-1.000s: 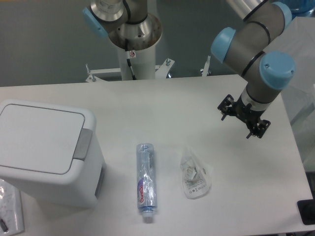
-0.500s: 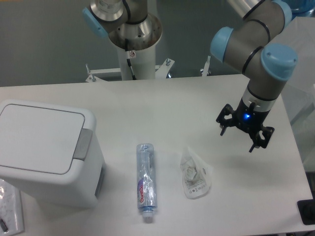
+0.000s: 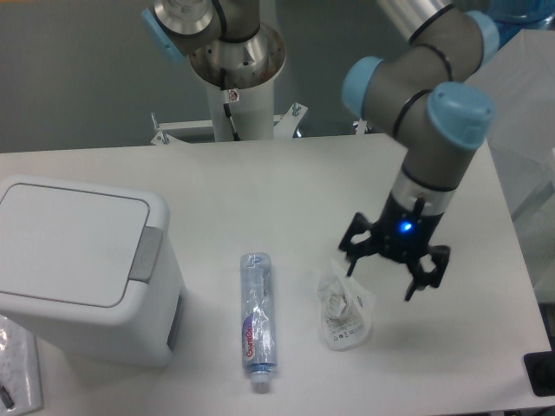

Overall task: Open the trash can
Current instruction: 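Move the open gripper over the water bottle toward the trash can lid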

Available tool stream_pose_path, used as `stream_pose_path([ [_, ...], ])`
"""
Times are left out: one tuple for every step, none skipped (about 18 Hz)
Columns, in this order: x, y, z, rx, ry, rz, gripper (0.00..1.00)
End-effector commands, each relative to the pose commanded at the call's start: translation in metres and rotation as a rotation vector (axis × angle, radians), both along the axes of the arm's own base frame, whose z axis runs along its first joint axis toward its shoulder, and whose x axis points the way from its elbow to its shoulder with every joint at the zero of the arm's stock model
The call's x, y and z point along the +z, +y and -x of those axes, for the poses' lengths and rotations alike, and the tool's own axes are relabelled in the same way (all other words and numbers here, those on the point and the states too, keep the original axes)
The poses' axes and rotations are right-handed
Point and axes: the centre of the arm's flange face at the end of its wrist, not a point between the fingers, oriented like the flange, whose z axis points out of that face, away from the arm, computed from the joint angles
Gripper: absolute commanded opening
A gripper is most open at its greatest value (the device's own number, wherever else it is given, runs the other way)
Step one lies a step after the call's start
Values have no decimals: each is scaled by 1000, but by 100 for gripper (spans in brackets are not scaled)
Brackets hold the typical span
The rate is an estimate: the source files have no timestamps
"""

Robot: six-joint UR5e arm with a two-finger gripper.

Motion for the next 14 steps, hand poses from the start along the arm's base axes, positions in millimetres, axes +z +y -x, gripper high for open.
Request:
stream_pose_path([
  [12, 10, -7, 5, -8, -28, 100],
  [24, 19, -12, 12, -22, -61, 100],
  [33, 25, -16, 25, -42, -88, 100],
  [44, 33, -21, 38, -56, -114, 100],
  [52, 42, -26, 50, -71, -133, 100],
  [62, 49, -32, 55, -72, -146, 100],
  [68, 55, -39, 47, -69, -152, 100],
  [74, 61, -50, 33, -66, -158, 100],
  [74, 68, -64, 17, -71, -156, 100],
  [85, 70, -80, -6, -76, -172, 100],
  [87, 75, -93, -33, -100, -192, 100],
  [88, 77, -101, -44, -132, -211, 100],
  [97, 73, -109, -35, -150, -225, 100],
  [99, 69, -115, -17, -170, -225, 100],
])
